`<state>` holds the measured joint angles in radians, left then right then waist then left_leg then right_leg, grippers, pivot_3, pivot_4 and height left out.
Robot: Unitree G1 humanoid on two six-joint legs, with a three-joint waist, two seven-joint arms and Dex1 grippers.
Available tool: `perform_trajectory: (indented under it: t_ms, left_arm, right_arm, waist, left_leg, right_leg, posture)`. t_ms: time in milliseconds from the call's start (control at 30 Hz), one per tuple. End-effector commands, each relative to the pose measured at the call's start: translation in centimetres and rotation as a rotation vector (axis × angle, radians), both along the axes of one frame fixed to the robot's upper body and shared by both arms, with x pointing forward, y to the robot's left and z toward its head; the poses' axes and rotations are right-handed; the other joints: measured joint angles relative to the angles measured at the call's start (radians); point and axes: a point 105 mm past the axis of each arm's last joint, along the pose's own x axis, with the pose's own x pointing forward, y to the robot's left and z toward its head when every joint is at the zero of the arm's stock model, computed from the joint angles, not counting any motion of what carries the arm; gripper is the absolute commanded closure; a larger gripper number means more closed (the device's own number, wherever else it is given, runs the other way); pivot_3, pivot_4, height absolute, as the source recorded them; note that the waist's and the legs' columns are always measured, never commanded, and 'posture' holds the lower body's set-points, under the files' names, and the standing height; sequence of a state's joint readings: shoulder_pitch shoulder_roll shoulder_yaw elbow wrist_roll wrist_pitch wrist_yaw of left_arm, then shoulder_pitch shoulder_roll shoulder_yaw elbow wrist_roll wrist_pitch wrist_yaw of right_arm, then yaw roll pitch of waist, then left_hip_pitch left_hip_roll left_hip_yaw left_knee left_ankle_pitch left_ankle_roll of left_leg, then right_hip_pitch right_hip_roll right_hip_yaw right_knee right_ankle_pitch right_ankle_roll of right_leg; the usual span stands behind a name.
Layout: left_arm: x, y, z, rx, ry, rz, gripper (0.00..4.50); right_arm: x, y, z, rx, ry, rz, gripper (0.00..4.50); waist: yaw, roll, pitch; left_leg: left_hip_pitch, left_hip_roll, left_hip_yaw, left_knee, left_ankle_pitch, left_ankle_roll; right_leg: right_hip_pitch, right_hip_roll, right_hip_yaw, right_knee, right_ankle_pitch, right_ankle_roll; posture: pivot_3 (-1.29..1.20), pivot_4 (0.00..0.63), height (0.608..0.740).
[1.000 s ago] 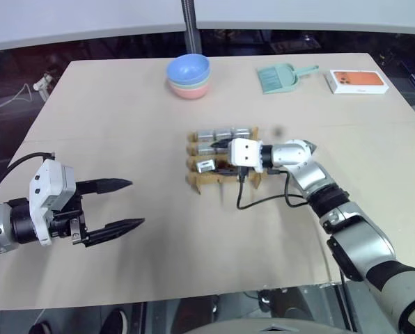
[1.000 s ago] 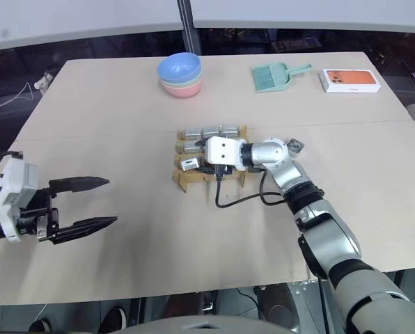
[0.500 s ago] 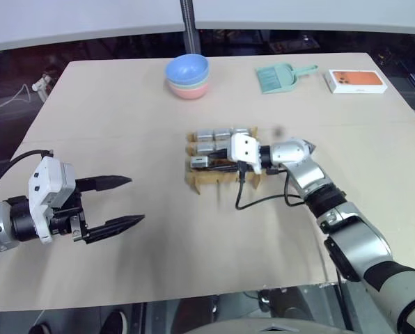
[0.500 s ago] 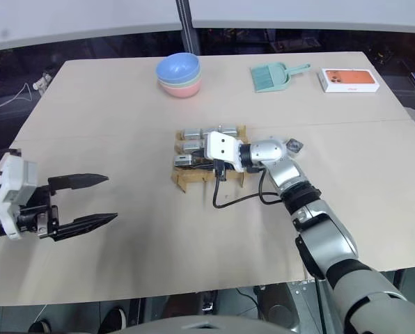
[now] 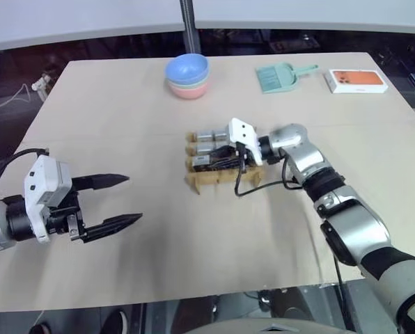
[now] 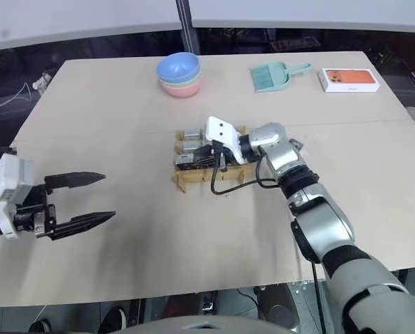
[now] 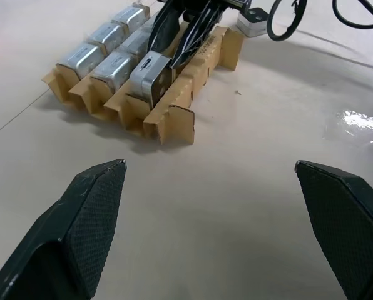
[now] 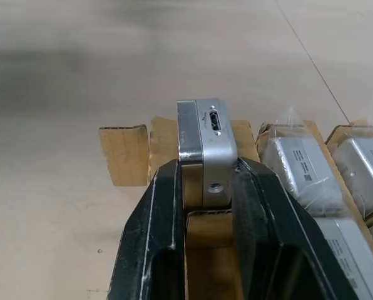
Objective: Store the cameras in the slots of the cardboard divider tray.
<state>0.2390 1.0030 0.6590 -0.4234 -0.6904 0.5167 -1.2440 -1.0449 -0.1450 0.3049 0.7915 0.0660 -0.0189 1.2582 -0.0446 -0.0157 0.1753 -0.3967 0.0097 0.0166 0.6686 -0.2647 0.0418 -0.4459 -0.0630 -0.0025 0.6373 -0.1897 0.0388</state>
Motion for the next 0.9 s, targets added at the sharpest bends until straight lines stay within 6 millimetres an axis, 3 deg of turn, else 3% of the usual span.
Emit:
perform_trajectory:
  t_ms: [33,267,300,500,667,767,900]
  left_arm:
    - [-0.2,0.0,1.0,0.023,-0.040,-0.009,0.00]
    - [-0.1,0.1,1.0,0.022,-0.042,-0.009,0.00]
    - [-0.1,0.1,0.9,0.021,-0.042,-0.010,0.00]
    - [0.1,0.1,0.9,0.019,-0.042,-0.021,0.00]
    - [0.2,0.1,0.9,0.018,-0.042,-0.032,0.00]
    - [0.3,-0.1,0.9,0.015,-0.041,-0.048,0.00]
    - [0.5,-0.6,1.0,0.012,-0.044,-0.073,0.00]
  right_arm:
    - [-0.1,1.1,0.8,0.006,-0.044,0.028,4.03]
    - [1.1,0.4,0.1,-0.011,-0.121,-0.036,4.03]
    - [1.3,0.3,0.3,-0.004,-0.135,-0.045,2.96]
    - [1.2,0.1,0.4,0.010,-0.103,-0.045,0.04]
    - [1.0,-0.5,3.3,0.128,-0.109,-0.049,0.04]
    - [0.3,-2.4,5.1,0.222,-0.104,-0.093,0.04]
    - [-1.9,-6.1,5.3,0.241,-0.114,-0.166,0.04]
  waist:
    - [0.000,0.000,0.000]
    - [-0.003,0.000,0.000]
    - [-0.003,0.000,0.000]
    - [-0.001,0.000,0.000]
    - [0.003,0.000,0.001]
    - [0.007,-0.001,0.000]
    - [0.018,-0.001,0.000]
  left_leg:
    - [0.000,0.000,0.000,0.000,0.000,0.000]
    - [0.001,0.000,0.001,0.000,0.000,-0.001]
    - [0.002,0.000,0.001,0.000,0.001,-0.001]
    - [0.001,0.000,0.000,0.000,0.001,-0.002]
    - [0.001,0.000,0.000,0.000,0.001,-0.002]
    - [0.000,0.000,-0.001,0.000,0.001,-0.002]
    - [-0.002,-0.001,-0.003,0.000,0.001,-0.002]
  right_leg:
    - [0.000,0.000,0.000,0.000,0.000,0.000]
    - [-0.001,0.000,0.001,0.003,0.000,0.000]
    - [-0.001,0.000,0.001,0.003,0.000,0.000]
    - [-0.001,0.000,0.001,0.004,0.000,0.000]
    - [-0.001,0.000,0.001,0.004,0.000,0.000]
    - [-0.001,0.000,0.000,0.003,0.000,0.000]
    - [-0.001,-0.002,-0.001,0.002,0.000,0.000]
  posture:
    - [0.00,0.150,0.740]
    - [0.00,0.150,0.740]
    - [0.00,0.150,0.740]
    - [0.00,0.150,0.740]
    - [0.00,0.150,0.740]
    - [0.00,0.150,0.740]
    - [0.00,0.150,0.740]
